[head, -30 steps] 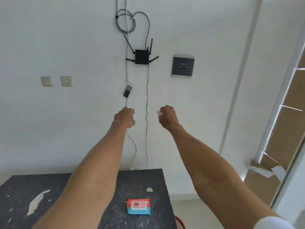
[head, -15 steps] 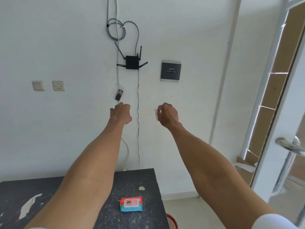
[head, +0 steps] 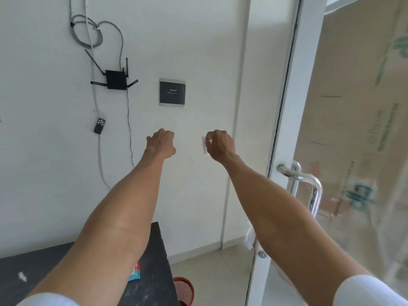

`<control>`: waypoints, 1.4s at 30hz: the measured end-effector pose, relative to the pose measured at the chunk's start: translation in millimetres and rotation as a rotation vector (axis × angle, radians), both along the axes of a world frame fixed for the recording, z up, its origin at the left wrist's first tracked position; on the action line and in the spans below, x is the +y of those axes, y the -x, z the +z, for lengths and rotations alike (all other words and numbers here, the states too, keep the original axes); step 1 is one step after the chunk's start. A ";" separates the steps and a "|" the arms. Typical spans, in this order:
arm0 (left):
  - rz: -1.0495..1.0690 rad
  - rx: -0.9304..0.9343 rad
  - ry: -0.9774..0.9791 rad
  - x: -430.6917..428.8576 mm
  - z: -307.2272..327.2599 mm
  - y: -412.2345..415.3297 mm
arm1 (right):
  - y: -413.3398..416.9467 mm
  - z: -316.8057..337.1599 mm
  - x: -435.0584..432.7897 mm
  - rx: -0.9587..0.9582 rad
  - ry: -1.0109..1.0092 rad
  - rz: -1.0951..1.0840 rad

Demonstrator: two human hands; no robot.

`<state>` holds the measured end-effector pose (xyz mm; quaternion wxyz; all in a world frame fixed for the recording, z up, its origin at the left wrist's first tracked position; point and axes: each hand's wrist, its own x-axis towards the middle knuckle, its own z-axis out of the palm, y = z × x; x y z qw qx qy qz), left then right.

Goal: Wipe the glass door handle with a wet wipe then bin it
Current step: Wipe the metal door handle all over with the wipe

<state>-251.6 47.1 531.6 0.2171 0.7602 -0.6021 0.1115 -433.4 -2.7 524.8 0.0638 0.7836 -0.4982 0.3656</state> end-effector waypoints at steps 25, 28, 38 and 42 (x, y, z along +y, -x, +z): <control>-0.585 0.159 0.118 -3.9 -9.6 326.7 | 287.2 5.1 46.5 -0.368 -0.097 -0.165; -0.587 0.168 0.151 -8.4 -12.3 327.9 | 298.9 -2.6 37.9 -0.403 -0.101 -0.196; -0.529 0.277 0.110 -32.7 -20.8 327.8 | 314.1 -11.1 22.6 -0.490 -0.180 -0.209; -0.516 0.329 0.013 -46.8 -26.8 323.7 | 312.0 -16.3 4.8 -0.548 -0.200 -0.226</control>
